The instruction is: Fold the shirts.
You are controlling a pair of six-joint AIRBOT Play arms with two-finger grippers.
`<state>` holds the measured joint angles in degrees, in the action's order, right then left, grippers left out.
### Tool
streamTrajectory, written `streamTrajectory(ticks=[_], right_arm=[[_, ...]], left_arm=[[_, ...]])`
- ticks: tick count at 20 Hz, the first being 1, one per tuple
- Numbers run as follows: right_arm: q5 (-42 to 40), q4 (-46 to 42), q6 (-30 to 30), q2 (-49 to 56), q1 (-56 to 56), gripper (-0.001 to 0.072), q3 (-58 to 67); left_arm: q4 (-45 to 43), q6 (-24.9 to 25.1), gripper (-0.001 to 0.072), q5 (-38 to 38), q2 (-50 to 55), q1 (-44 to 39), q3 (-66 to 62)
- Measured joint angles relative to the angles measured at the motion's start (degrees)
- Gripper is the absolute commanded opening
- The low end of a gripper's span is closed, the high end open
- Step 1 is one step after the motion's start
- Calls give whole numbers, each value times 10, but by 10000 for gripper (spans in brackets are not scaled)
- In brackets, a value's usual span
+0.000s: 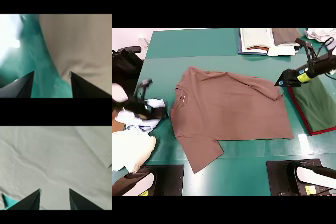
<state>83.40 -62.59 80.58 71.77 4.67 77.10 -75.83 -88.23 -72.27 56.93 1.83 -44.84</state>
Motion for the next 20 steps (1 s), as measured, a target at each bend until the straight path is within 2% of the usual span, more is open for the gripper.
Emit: streamTrajectory(ticks=[4, 9, 11, 12, 17, 18, 19, 20], right_arm=[[-25, 1, -1, -51, -5, 413, -67], [-39, 1, -1, -87, -7, 413, -101], [-45, 1, -1, -97, -7, 413, -105], [-46, 0, -1, -103, -6, 413, -106], [-9, -37, -4, -136, 69, 414, -134], [0, -53, -5, -144, 95, 455, -153], [8, -69, -9, -155, 128, 592, -182], [13, -82, -14, -163, 160, 614, -211]], left_arm=[[70, -2, 527, 54, -35, 2, 120], [165, -1, 517, 125, -48, -5, 192], [184, 0, 134, 154, -48, -22, 205], [186, 1, 23, 162, -47, -31, 207], [201, 14, 24, 154, -54, -53, 166], [199, 18, 25, 146, -54, -54, 155], [198, 22, 25, 141, -55, -54, 142], [196, 24, 25, 139, -55, -55, 132]])
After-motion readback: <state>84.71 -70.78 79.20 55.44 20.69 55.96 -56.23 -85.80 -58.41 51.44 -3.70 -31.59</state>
